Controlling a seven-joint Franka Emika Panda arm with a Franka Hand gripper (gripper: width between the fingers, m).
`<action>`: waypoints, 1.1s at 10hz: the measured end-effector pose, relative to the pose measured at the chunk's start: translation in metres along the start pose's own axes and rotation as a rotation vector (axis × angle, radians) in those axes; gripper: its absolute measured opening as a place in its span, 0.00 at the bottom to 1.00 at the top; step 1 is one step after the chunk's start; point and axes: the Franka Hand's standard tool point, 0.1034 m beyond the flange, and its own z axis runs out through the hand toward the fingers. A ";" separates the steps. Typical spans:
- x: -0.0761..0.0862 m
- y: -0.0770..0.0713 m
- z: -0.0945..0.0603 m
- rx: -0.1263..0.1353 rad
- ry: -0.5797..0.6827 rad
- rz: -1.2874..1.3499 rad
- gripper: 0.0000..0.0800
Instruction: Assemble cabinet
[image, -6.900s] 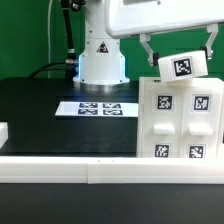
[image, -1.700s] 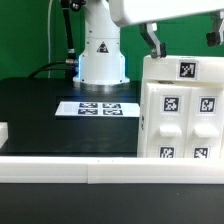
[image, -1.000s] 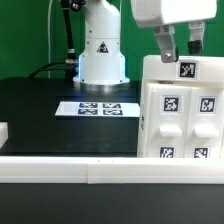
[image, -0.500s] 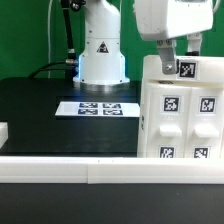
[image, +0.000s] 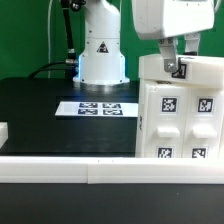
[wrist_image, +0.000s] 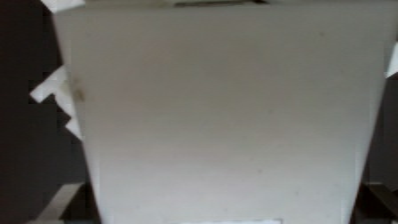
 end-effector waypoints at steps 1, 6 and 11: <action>0.000 0.000 0.000 0.000 0.000 0.017 0.70; 0.000 0.000 0.000 0.001 0.005 0.387 0.70; 0.004 0.002 0.000 -0.021 0.044 0.926 0.70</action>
Offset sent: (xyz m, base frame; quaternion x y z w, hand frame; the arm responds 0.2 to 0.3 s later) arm 0.0000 0.0000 0.0000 0.0000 0.0000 0.1938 0.9810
